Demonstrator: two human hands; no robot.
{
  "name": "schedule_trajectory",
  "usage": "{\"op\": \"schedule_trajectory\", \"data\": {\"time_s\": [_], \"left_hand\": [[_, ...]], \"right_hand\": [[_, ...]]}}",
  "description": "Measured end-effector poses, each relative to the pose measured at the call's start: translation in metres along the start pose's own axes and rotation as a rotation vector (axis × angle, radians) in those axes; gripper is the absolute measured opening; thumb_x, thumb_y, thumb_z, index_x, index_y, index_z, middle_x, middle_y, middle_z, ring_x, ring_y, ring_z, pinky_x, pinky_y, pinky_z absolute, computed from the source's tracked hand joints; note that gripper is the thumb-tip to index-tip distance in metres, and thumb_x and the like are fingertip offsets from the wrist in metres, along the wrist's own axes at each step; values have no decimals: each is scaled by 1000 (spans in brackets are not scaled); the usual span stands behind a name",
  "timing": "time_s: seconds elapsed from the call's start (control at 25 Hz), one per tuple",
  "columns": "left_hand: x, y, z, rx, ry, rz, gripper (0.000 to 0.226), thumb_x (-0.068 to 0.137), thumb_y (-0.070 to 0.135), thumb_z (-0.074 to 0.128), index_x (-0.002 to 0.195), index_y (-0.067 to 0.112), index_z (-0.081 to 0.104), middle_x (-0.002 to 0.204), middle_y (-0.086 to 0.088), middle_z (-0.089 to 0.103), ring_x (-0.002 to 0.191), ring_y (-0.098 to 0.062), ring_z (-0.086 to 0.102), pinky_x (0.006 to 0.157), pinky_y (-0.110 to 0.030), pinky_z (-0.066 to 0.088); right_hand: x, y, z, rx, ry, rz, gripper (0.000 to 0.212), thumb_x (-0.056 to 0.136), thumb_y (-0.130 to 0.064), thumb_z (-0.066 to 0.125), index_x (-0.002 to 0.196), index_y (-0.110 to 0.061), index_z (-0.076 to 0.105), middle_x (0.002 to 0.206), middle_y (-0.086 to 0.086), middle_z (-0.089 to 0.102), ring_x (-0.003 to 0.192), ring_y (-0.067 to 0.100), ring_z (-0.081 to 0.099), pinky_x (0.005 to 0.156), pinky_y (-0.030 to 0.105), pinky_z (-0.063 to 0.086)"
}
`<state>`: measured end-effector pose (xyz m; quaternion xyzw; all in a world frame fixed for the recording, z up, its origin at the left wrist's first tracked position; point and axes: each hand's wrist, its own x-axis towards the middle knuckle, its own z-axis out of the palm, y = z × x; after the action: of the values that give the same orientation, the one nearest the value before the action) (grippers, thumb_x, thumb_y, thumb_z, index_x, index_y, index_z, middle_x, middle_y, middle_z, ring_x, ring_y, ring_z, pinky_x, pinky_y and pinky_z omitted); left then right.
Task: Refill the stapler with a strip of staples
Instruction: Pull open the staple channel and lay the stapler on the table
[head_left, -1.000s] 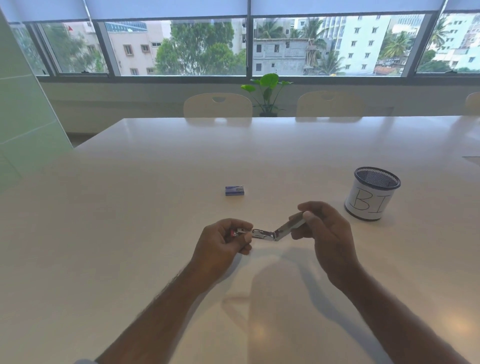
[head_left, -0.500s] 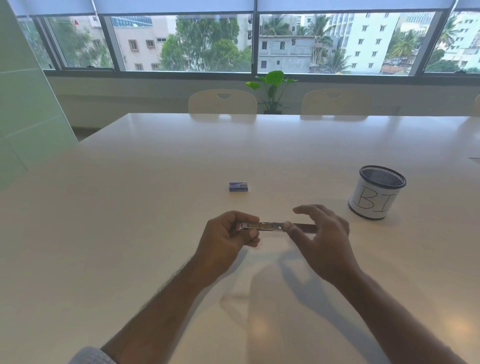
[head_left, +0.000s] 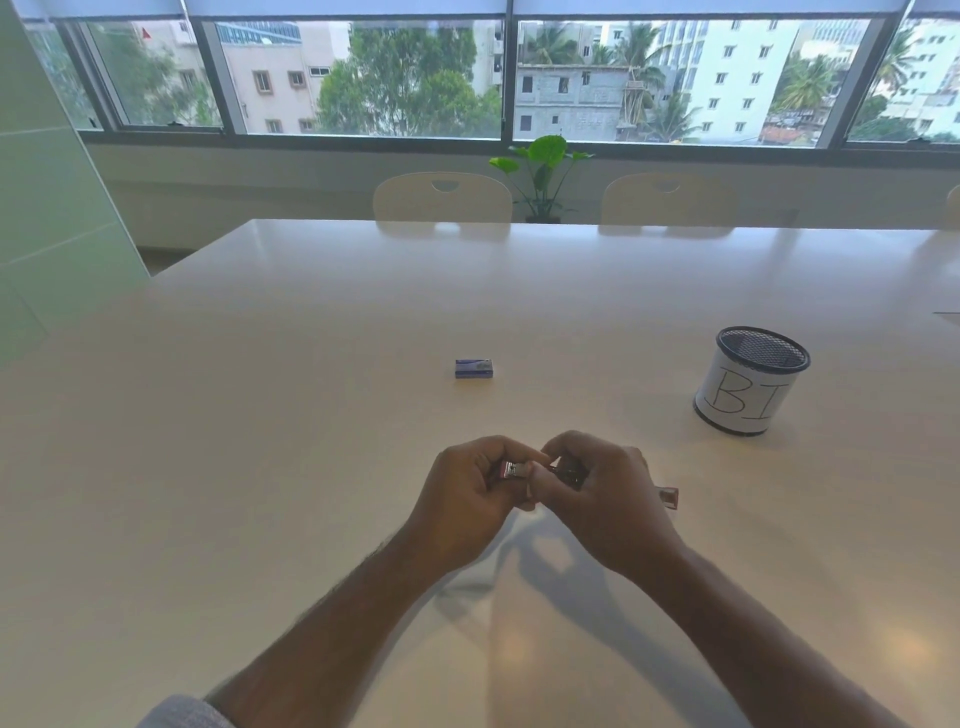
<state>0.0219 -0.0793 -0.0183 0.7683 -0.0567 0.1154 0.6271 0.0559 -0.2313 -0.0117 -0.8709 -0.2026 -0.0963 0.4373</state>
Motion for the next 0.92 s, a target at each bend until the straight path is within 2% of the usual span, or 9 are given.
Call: {"op": "schedule_trajectory", "data": {"time_s": [0.12,0.24,0.28,0.4,0.52,0.6,0.72,0.84,0.92], "left_hand": [[0,1,0,-23,9,-29,16,81,-5,69,91,7,74,78,-20,72,63,-19,65,65,-25,58],[2,0,-1,-40,11,-49,21,79,-8,69,90,8,75,79,-14,74,65,-20,66,67,-29,58],[2,-1,-1,-50,13,-56,22,78,-10,69,89,9,74,78,-11,75,66,-21,66,68,-30,59],[5,-3,-1,-52,28,-66,24,78,-11,68,89,10,74,79,-10,75,66,-23,68,69,-32,60],[7,-6,-7,-65,70,-84,24,79,-12,67,88,9,73,76,-9,73,64,-22,67,71,-37,61],[8,-7,-11,-80,95,-97,25,79,-12,67,86,11,73,72,-6,72,61,-19,67,68,-34,61],[8,-6,-13,-59,85,-84,24,79,-12,66,86,10,73,72,-4,73,60,-16,68,65,-25,59],[8,-3,-12,-37,64,-61,22,81,-12,64,89,7,71,75,-6,72,62,-16,68,66,-25,59],[7,-2,-16,-13,56,-38,22,82,-11,64,88,9,71,77,-7,71,65,-19,67,70,-32,60]], "right_hand": [[1,3,-2,-5,11,11,28,66,-55,53,74,-31,64,49,-13,57,49,5,49,63,25,34],[3,5,-6,-15,18,19,27,62,-52,53,74,-31,63,55,-8,63,49,4,53,49,17,38],[4,6,-7,9,17,25,25,61,-50,54,74,-30,62,57,-7,64,49,4,53,47,19,41],[6,8,-11,72,12,33,16,62,-40,54,71,-28,61,60,-6,64,49,4,49,50,25,44],[10,12,-18,177,-12,41,11,65,-26,55,68,-23,66,67,2,69,58,19,57,51,19,40],[12,15,-24,240,-35,53,12,66,-22,56,67,-18,67,72,11,71,62,25,56,52,19,38],[13,18,-28,266,-106,59,14,71,-25,60,70,-13,65,75,22,66,61,16,49,57,29,37],[12,20,-26,190,-116,52,8,75,-25,65,75,-18,61,68,6,64,57,11,49,57,28,40],[11,23,-25,142,-149,81,10,78,-22,66,85,-25,59,71,-2,65,55,8,50,55,26,42]]}}
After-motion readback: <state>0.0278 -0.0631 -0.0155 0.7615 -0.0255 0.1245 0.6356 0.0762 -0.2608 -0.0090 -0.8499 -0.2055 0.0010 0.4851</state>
